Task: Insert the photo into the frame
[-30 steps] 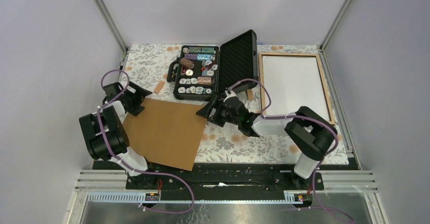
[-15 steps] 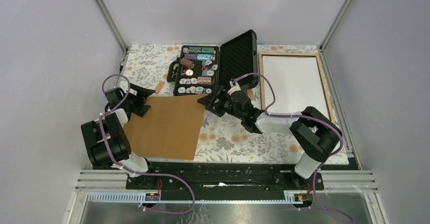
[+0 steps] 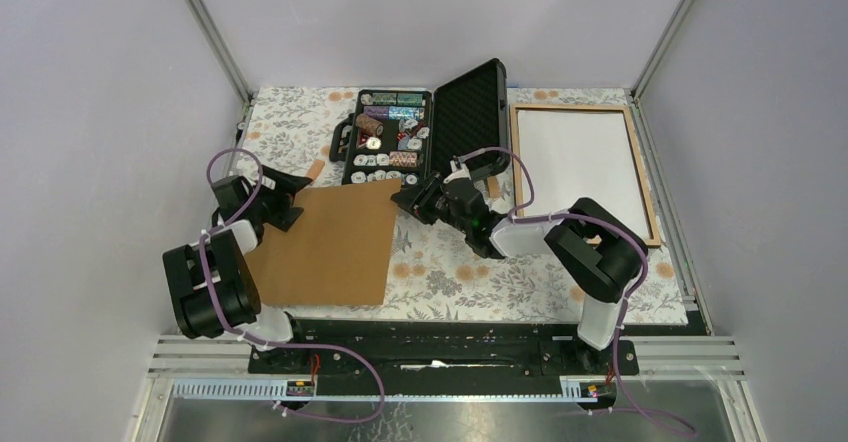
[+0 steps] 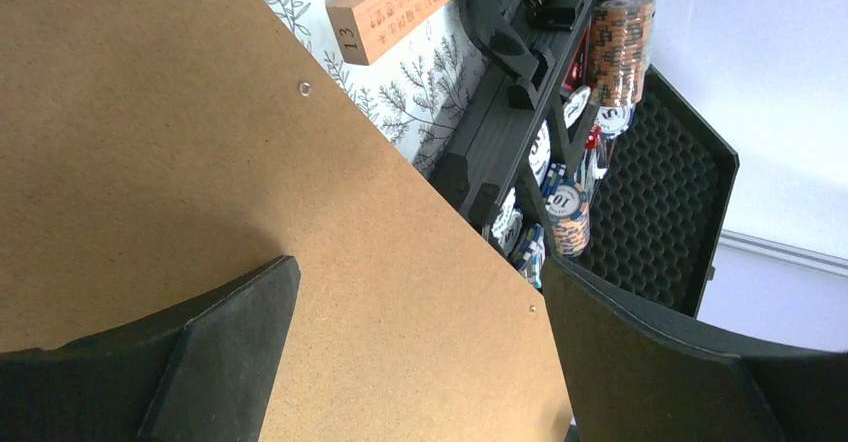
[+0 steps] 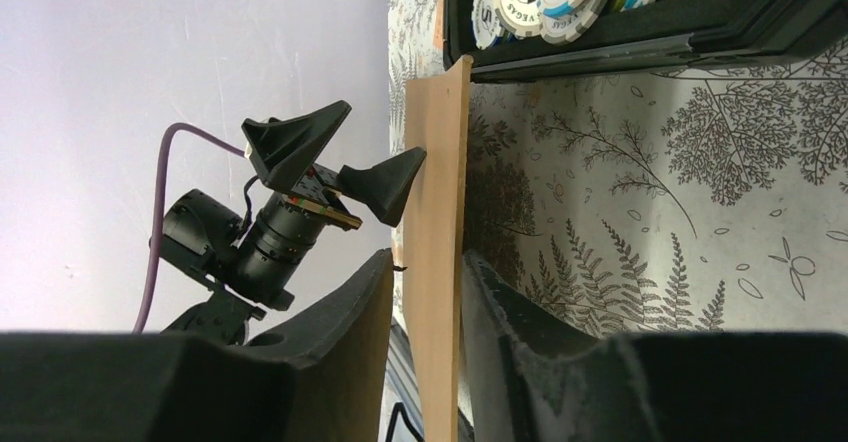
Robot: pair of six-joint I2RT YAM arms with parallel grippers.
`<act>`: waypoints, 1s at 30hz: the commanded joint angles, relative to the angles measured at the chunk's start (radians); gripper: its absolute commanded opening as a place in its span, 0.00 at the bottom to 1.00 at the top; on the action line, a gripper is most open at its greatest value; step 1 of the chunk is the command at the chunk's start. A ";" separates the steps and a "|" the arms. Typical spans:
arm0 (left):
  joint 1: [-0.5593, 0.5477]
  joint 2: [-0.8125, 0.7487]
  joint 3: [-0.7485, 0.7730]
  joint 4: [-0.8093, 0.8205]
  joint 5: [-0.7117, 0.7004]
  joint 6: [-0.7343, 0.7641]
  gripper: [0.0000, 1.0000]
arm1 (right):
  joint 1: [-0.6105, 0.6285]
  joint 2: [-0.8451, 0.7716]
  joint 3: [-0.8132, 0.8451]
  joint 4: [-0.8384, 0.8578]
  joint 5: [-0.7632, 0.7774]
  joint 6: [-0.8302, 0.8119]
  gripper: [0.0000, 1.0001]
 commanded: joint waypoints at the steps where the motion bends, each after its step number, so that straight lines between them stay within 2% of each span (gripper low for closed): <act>1: -0.041 -0.001 -0.050 -0.106 0.042 0.013 0.98 | 0.024 -0.021 0.081 0.152 0.015 -0.012 0.29; 3: -0.058 -0.008 -0.059 -0.101 0.041 0.009 0.98 | 0.021 -0.017 0.081 0.166 0.013 -0.014 0.18; 6: -0.084 -0.010 -0.058 -0.081 0.038 -0.010 0.98 | 0.003 -0.015 0.081 0.169 0.003 -0.026 0.14; 13: -0.156 0.036 -0.016 -0.024 0.012 -0.073 0.98 | -0.099 0.023 0.100 0.140 -0.114 -0.027 0.18; 21: -0.182 0.072 0.024 -0.002 -0.002 -0.102 0.98 | -0.162 0.074 0.148 0.071 -0.212 -0.074 0.24; 24: -0.183 0.073 0.025 -0.007 -0.004 -0.098 0.98 | -0.173 0.079 0.191 -0.052 -0.250 -0.125 0.31; 28: -0.183 0.077 0.016 -0.013 -0.013 -0.089 0.98 | -0.170 0.075 0.325 -0.439 -0.282 -0.309 0.53; 30: -0.182 0.082 0.013 -0.012 -0.015 -0.088 0.98 | -0.169 0.057 0.383 -0.621 -0.238 -0.419 0.62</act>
